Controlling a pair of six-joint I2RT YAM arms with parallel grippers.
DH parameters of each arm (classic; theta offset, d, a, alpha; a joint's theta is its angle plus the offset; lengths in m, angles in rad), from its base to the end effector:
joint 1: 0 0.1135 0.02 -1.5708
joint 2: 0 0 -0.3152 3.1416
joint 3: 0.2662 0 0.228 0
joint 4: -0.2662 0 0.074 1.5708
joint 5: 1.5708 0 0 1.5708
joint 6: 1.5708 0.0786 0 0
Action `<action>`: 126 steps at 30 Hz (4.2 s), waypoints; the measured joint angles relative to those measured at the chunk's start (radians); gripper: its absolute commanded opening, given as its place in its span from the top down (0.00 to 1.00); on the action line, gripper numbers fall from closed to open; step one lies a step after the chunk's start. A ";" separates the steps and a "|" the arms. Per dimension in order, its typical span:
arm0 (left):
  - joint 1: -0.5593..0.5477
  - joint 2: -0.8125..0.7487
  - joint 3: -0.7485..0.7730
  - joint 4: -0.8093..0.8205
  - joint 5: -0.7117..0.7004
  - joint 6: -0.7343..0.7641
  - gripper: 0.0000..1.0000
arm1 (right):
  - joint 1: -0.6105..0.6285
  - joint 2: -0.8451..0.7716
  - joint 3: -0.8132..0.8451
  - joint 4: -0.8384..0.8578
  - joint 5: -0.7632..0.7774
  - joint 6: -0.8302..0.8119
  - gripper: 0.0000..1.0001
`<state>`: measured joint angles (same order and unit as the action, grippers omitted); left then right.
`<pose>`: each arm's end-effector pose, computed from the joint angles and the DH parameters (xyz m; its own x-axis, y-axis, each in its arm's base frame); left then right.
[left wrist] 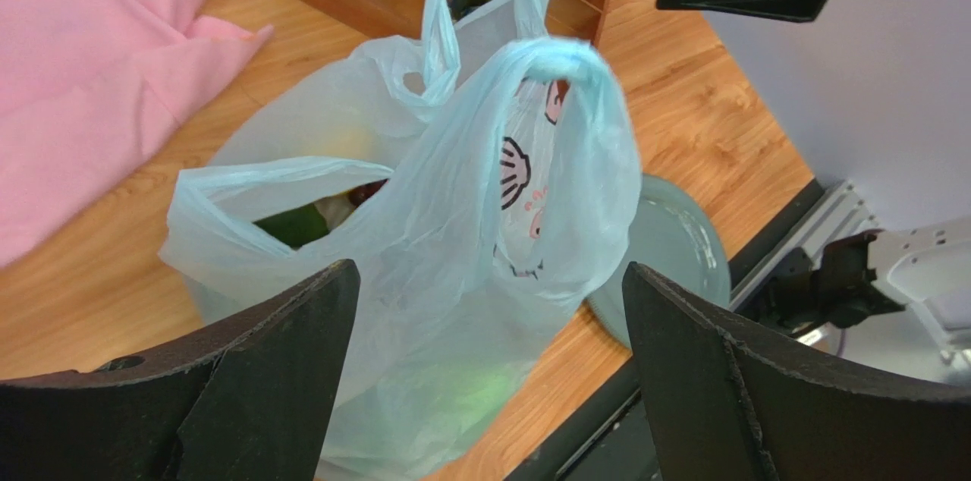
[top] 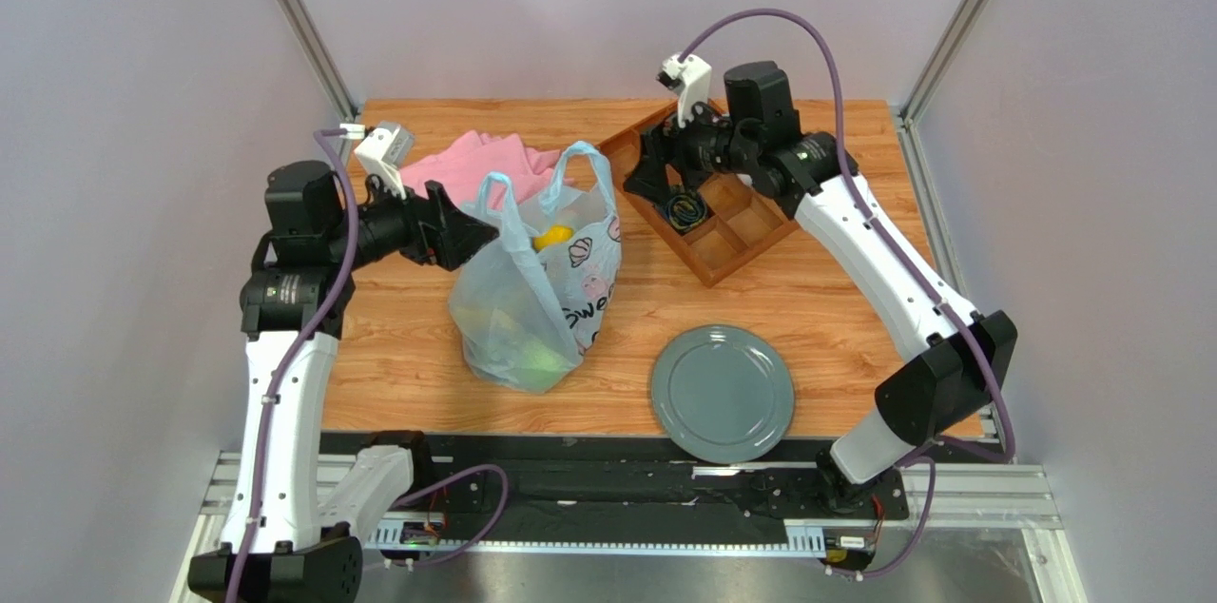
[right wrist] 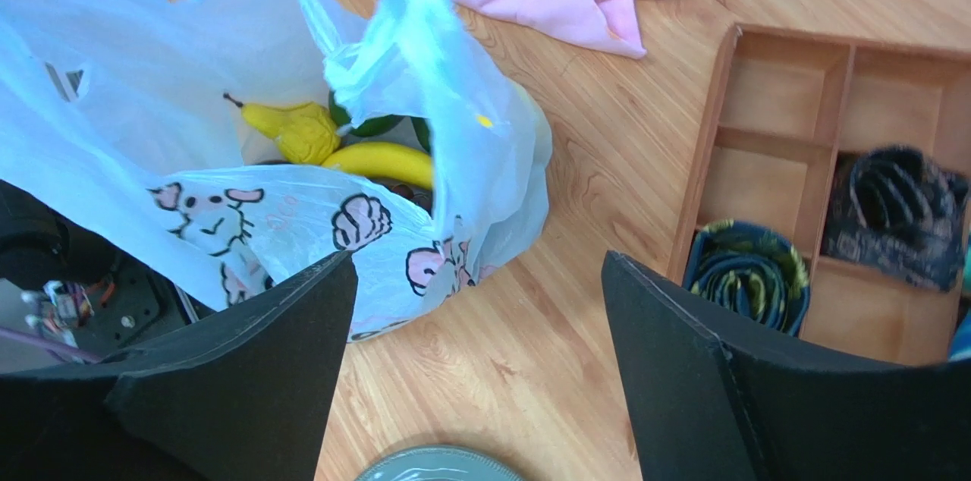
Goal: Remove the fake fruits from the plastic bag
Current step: Adjust the plastic bag at the center of the board.
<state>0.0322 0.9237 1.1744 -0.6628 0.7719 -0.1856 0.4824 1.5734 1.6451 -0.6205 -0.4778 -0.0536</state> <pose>0.1493 -0.0500 0.4255 -0.5071 -0.1486 -0.8490 0.5313 0.7218 -0.4437 0.3009 0.1984 0.4293 -0.4208 -0.2740 -0.8648 -0.7831 0.5909 0.1938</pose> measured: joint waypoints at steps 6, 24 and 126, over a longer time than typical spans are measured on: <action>0.000 -0.085 0.060 -0.119 -0.007 0.134 0.01 | 0.060 0.122 0.106 0.001 -0.003 -0.066 0.15; -0.024 0.285 0.197 0.031 -0.106 0.209 0.88 | 0.093 0.414 0.407 0.008 0.093 -0.152 0.89; -0.065 -0.193 -0.074 -0.282 -0.160 0.195 1.00 | 0.534 0.017 -0.200 0.357 0.720 -0.373 0.06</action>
<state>-0.0326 0.7307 1.1000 -0.9447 0.6121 0.0090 1.0161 1.5906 1.4448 -0.2638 0.2420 -0.4267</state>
